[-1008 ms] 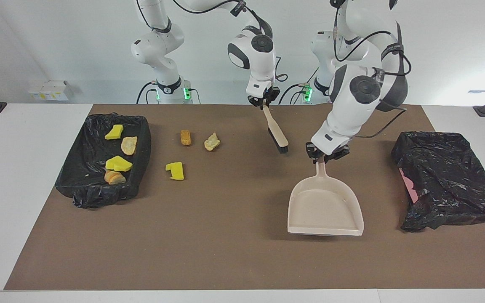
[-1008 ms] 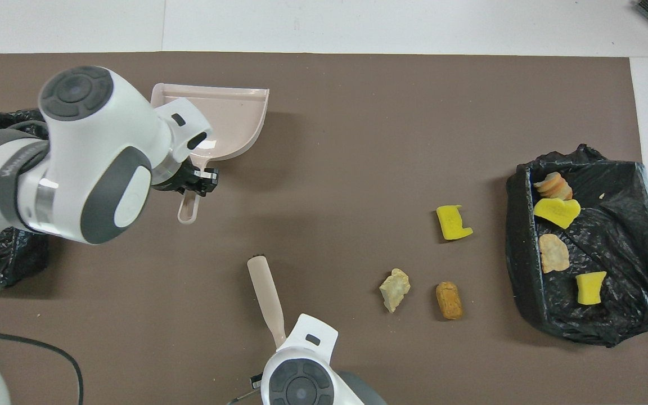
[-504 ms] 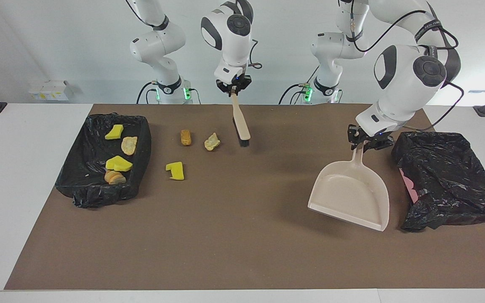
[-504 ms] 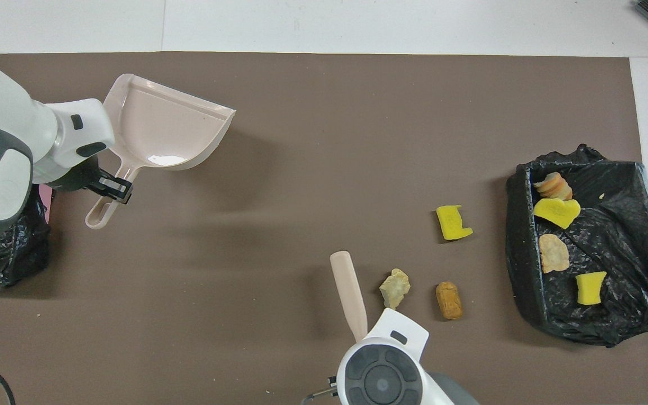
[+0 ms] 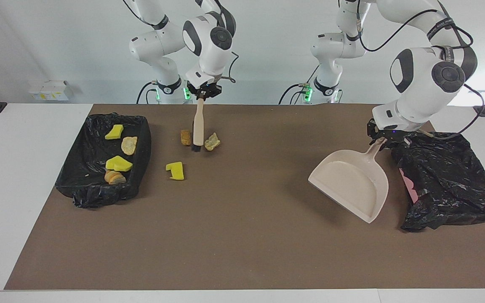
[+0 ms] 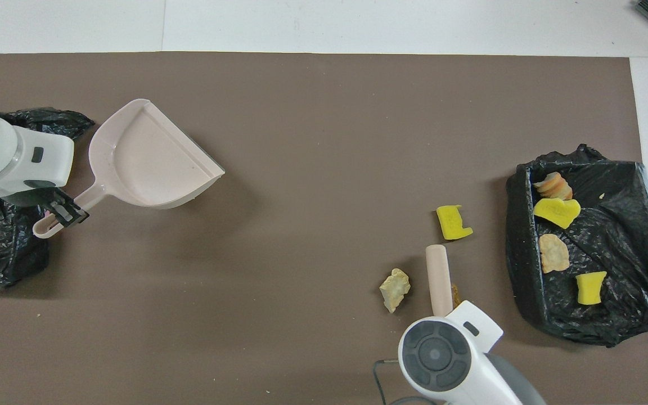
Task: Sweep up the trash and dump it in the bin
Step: 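Place the dustpan with the left gripper while the right gripper grasps the brush, then sweep crumbs into the dustpan held by the left gripper with the right gripper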
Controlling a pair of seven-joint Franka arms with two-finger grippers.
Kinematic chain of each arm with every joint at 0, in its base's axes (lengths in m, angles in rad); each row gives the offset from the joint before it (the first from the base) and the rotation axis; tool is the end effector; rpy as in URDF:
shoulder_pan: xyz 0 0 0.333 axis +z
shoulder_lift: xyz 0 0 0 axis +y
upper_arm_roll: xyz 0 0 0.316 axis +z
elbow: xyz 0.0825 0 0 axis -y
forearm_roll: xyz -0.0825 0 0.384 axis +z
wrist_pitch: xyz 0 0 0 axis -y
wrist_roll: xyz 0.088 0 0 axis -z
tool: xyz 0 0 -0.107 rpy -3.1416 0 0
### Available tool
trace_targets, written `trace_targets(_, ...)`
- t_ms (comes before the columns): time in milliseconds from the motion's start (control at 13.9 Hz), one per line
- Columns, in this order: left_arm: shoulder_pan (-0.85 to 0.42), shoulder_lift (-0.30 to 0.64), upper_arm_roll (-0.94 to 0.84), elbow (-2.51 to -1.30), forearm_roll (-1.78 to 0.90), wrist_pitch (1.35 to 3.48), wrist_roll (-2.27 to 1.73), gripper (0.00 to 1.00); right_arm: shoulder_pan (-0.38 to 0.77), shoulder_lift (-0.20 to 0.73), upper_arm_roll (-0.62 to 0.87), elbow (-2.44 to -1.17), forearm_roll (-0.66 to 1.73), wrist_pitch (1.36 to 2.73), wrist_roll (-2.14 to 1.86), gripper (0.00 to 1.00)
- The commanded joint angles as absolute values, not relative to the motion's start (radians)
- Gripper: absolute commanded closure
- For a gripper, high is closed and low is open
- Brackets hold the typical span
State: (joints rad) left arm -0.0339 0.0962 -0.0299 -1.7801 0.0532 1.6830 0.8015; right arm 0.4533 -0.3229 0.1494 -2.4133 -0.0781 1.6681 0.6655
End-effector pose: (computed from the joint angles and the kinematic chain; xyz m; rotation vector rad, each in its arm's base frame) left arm 0.5685 -0.0307 0.4810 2.8094 -1.3167 -0.3081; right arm 0.3245 0.2146 0.4054 2.7659 -0.0778 -0.3834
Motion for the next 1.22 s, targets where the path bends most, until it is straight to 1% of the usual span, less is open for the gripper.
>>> trace_targets(0,-0.021,0.028,-0.04,-1.882,0.09,1.739,0.958,1.0,0.385,-0.356,0.161,-2.442,-0.139,1.622,0.669,1.0)
trace_targets(144,-0.037,0.028,-0.043,-1.931,0.11,1.791,1.104,1.0,0.347,-0.363,0.161,-2.466,-0.143,1.621,0.658,1.0)
trace_targets(216,-0.064,0.018,-0.046,-1.948,0.12,1.804,1.121,1.0,0.33,-0.38,0.161,-2.489,-0.141,1.621,0.635,1.0)
trace_targets(360,-0.139,0.034,-0.046,-1.951,0.187,1.816,1.124,1.0,0.334,-0.409,0.163,-2.535,-0.127,1.628,0.633,1.0)
trace_targets(504,-0.211,0.046,-0.045,-1.988,0.205,1.871,1.123,1.0,0.337,-0.408,0.164,-2.568,-0.077,1.655,0.637,1.0)
trace_targets(648,-0.277,0.011,-0.046,-2.084,0.267,1.925,1.12,1.0,0.341,-0.4,0.164,-2.571,-0.037,1.673,0.631,1.0)
trace_targets(792,-0.348,-0.044,-0.046,-2.167,0.29,1.971,1.117,1.0,0.339,-0.391,0.164,-2.569,0.02,1.732,0.621,1.0)
trace_targets(936,-0.388,-0.105,-0.048,-2.262,0.291,2.006,1.095,1.0,0.342,-0.367,0.164,-2.554,0.105,1.773,0.603,1.0)
trace_targets(1008,-0.42,-0.13,-0.048,-2.304,0.291,2.029,1.028,1.0,0.344,-0.354,0.164,-2.537,0.127,1.784,0.588,1.0)
trace_targets(1152,-0.475,-0.137,-0.051,-2.325,0.291,2.034,0.919,1.0,0.345,-0.322,0.166,-2.496,0.169,1.789,0.583,1.0)
